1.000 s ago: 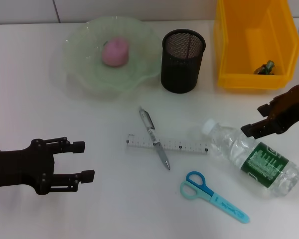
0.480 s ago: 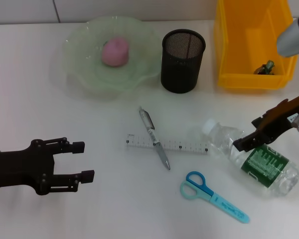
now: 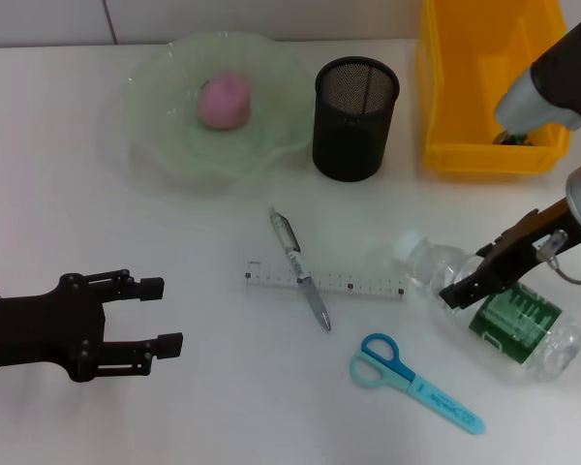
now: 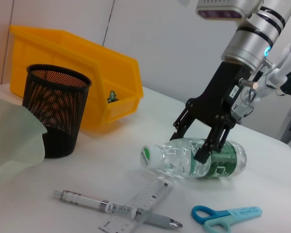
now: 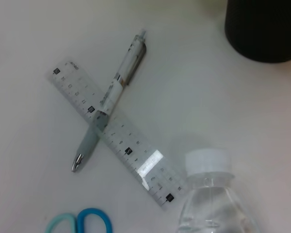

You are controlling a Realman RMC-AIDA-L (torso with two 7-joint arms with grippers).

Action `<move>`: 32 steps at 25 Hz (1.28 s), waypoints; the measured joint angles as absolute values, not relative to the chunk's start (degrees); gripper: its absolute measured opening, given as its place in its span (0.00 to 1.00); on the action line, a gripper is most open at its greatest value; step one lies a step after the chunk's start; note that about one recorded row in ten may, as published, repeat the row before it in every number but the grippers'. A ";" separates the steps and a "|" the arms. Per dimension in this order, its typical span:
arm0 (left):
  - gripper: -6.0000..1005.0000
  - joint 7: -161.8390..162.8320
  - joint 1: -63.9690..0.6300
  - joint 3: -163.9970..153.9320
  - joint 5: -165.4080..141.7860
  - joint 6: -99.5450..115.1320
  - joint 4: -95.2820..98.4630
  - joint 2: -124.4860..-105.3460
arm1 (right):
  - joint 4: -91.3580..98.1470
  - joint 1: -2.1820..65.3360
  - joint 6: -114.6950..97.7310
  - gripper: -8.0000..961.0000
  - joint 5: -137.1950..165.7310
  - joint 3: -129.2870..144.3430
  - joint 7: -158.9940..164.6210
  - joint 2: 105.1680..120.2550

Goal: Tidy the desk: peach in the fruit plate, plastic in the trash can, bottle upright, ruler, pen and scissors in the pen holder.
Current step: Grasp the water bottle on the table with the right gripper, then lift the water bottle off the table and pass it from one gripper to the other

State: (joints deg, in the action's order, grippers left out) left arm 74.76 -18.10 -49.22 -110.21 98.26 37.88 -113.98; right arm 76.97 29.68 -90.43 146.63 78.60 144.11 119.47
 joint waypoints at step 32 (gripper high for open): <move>0.80 75.03 -18.47 -47.97 -109.79 99.42 37.88 -114.14 | 82.00 14.29 -89.39 0.82 125.72 65.13 124.98 119.28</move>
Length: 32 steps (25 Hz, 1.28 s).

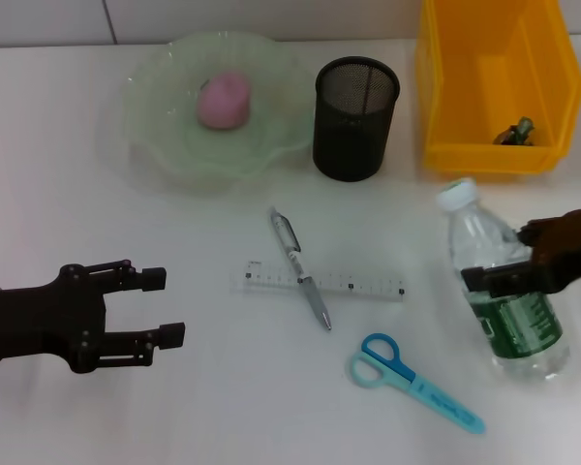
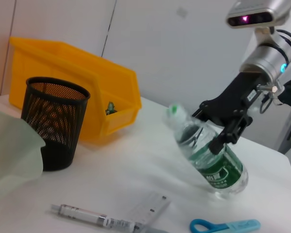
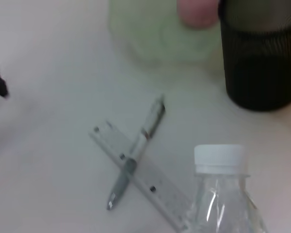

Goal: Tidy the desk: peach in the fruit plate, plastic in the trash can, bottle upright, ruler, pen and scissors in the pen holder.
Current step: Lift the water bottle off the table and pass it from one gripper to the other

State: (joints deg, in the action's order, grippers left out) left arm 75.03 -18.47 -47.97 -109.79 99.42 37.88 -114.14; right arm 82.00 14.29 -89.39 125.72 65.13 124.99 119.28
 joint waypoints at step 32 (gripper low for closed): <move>0.79 73.54 -23.91 -45.17 -106.16 99.35 36.87 -118.13 | 29.33 12.70 -100.28 0.49 100.47 24.24 54.08 118.78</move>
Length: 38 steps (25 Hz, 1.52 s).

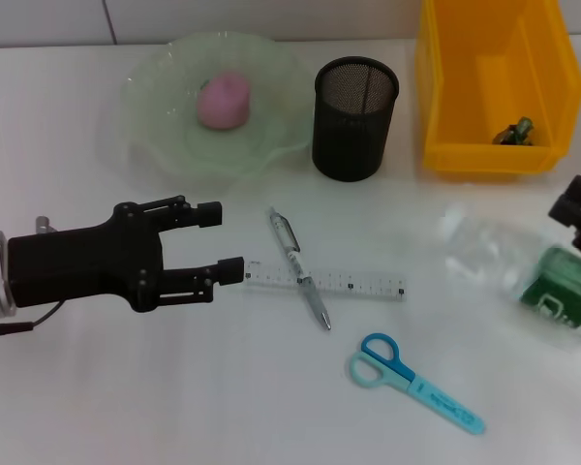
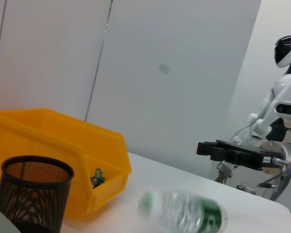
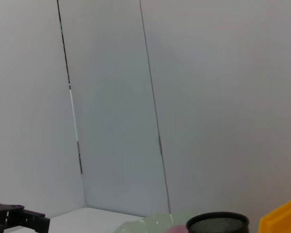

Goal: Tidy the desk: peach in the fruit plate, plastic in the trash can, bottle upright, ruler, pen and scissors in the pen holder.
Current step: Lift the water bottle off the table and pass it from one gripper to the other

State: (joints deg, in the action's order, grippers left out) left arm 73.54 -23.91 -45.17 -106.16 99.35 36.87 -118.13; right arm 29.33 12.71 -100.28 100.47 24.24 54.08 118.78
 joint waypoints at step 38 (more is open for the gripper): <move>0.79 71.17 -24.08 -44.84 -106.25 97.90 34.91 -118.03 | 81.05 33.83 -104.57 0.77 159.33 54.43 113.98 118.99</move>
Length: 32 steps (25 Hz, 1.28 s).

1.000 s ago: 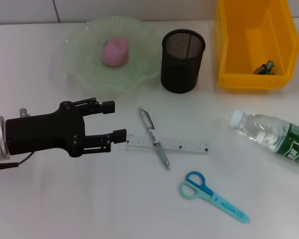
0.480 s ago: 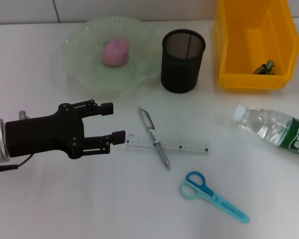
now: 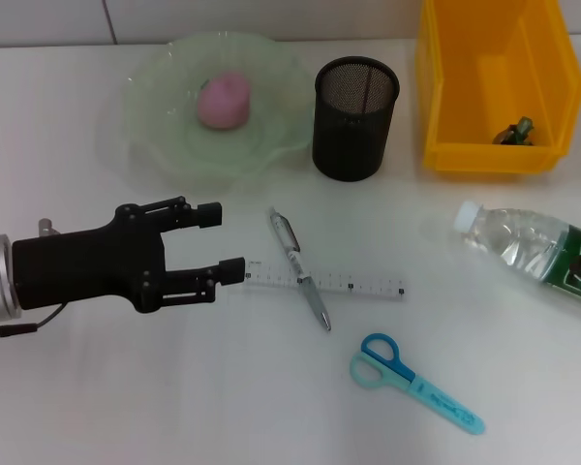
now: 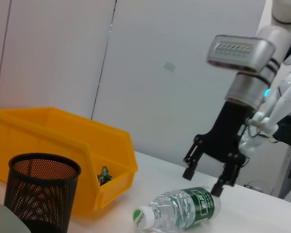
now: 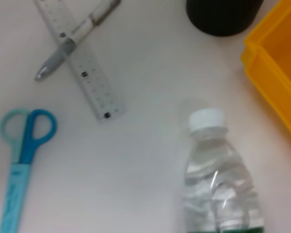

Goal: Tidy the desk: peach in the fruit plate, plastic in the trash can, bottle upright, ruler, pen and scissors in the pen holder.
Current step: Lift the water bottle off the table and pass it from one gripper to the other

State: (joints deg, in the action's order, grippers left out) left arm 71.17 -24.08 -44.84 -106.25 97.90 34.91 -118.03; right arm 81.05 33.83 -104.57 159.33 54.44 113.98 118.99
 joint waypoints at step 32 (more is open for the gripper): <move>0.79 71.11 -24.08 -44.82 -106.03 98.31 34.19 -118.21 | 63.95 37.17 -89.95 0.78 161.15 60.18 114.56 119.07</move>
State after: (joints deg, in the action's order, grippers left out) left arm 71.11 -24.08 -44.82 -106.03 98.31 34.19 -118.21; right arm 63.95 37.17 -89.95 161.15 60.18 114.57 119.07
